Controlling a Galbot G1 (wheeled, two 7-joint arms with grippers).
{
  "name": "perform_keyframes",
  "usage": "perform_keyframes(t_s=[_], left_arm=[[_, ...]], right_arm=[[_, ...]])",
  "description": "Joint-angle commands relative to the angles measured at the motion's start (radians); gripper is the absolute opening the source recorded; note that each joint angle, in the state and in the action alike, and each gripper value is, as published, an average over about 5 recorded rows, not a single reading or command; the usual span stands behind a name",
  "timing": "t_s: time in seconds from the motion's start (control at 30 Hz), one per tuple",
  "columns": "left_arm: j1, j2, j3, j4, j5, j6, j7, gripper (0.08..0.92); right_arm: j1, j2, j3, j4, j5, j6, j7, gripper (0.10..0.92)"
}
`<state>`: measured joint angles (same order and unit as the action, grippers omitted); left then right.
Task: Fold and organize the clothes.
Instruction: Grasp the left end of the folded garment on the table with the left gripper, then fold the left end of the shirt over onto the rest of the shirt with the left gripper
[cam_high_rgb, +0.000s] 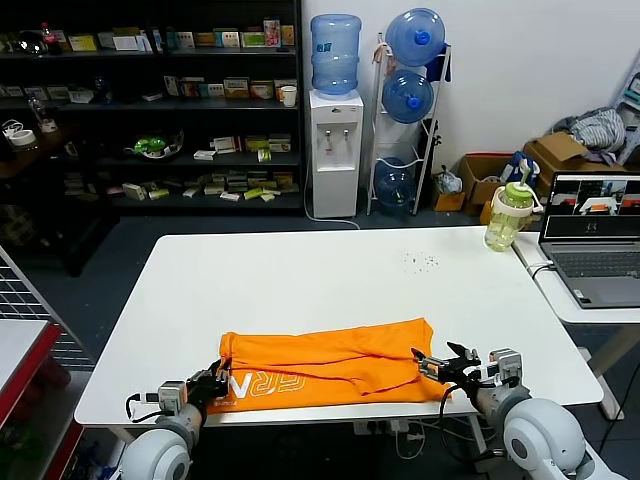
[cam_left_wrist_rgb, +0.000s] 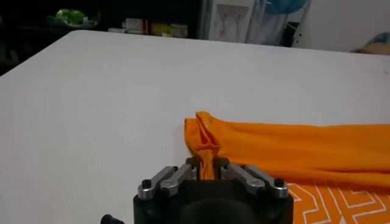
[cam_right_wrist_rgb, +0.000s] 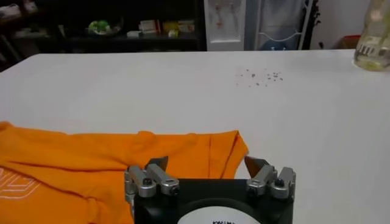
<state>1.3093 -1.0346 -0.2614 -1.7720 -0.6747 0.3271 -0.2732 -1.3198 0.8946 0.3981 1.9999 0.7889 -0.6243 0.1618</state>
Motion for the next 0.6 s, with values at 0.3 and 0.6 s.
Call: perform_keyframes(t_s=[0.3, 0.6], left_arm=[[0.046, 0.150, -0.135, -0.147, -0.077, 0.032, -0.030, 0.106], [0.198, 0.480, -0.431, 0.045, -0.144, 0.008, 0.073, 0.106]], right_arm=[[0.050, 0.013, -0.039, -0.022, -0.004, 0.005, 0.004, 0.823], [0.104, 0.030, -0.091, -0.049, -0.004, 0.010, 0.004, 0.823]])
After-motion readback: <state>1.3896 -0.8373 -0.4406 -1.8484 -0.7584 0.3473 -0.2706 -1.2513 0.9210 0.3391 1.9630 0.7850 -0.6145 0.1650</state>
